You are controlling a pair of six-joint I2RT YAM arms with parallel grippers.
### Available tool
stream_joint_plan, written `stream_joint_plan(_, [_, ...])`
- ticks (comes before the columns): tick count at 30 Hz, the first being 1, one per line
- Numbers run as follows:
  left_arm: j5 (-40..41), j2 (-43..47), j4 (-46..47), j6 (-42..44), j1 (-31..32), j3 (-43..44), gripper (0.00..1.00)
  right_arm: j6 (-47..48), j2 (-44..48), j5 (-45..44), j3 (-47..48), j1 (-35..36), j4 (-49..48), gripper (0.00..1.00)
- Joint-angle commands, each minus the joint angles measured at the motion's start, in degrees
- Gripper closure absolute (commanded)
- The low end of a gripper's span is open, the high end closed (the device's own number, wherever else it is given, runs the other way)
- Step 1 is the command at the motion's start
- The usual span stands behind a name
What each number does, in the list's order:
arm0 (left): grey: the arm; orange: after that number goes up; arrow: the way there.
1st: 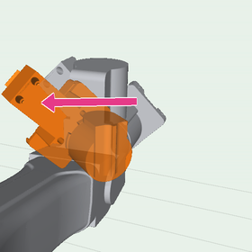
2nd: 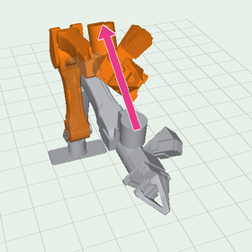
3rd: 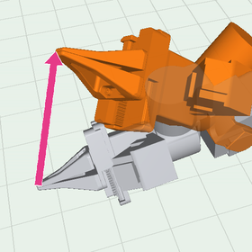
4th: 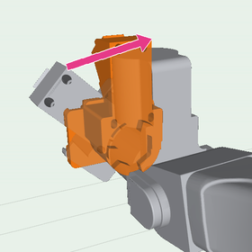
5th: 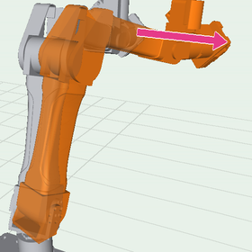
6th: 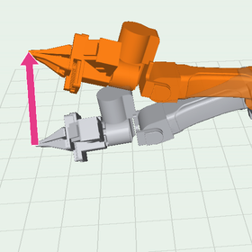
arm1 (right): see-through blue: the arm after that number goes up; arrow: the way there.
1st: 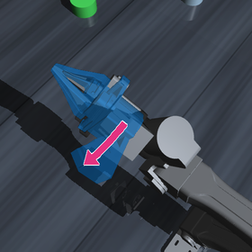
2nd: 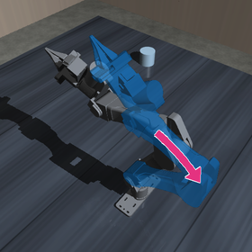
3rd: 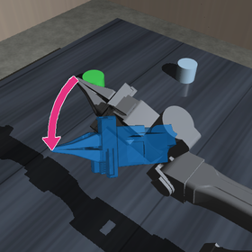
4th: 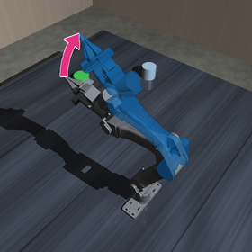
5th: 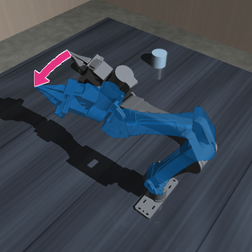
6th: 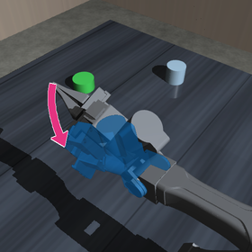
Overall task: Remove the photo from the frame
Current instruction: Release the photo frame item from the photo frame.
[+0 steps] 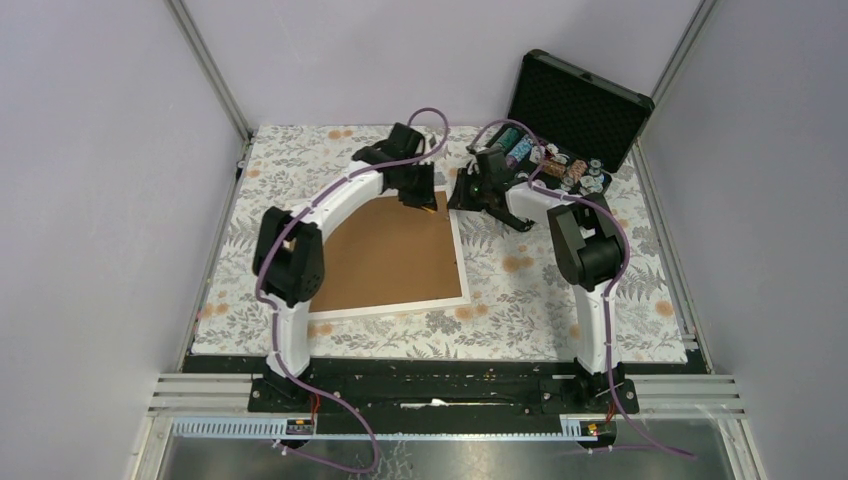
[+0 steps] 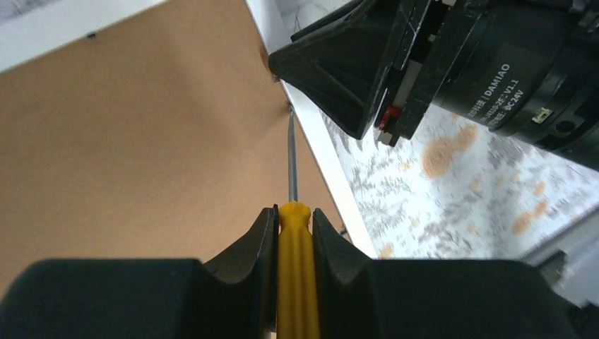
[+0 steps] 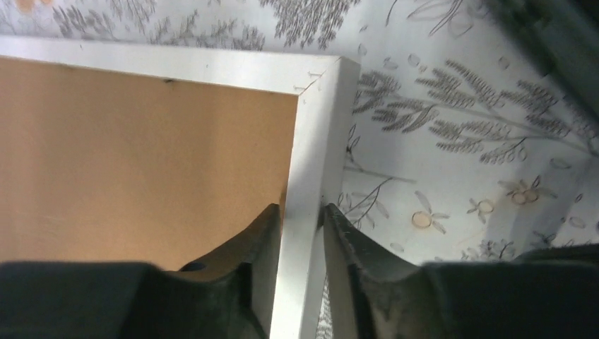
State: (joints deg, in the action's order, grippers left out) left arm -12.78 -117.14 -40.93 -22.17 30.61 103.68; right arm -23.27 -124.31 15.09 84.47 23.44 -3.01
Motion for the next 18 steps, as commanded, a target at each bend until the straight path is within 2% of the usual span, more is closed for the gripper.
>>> stream_joint_plan(1, [-17.3,11.9,14.2,-0.5,-3.9,-8.1,1.00,3.9,5.5,5.0,-1.2,4.2,8.1,0.57])
stream_joint_plan(3, [-19.7,16.7,15.2,-0.4,-6.9,-12.7,1.00,5.1,8.0,5.7,-0.2,3.0,9.3,0.49])
stream_joint_plan(6, [-22.1,20.9,14.4,0.2,-11.6,-17.3,1.00,7.4,11.6,7.8,0.2,1.9,11.2,0.43])
stream_joint_plan(10, [-27.2,25.0,14.7,0.5,-15.7,-24.5,1.00,8.8,15.8,9.6,-4.1,1.9,13.7,0.41])
stream_joint_plan(14, [-29.9,30.6,19.7,-1.3,-16.6,-34.1,1.00,9.5,19.8,13.0,-11.6,2.0,15.3,0.41])
stream_joint_plan(18, [-31.7,32.6,22.5,-3.4,-19.3,-38.5,1.00,9.7,23.6,14.3,-20.2,2.5,15.2,0.41])
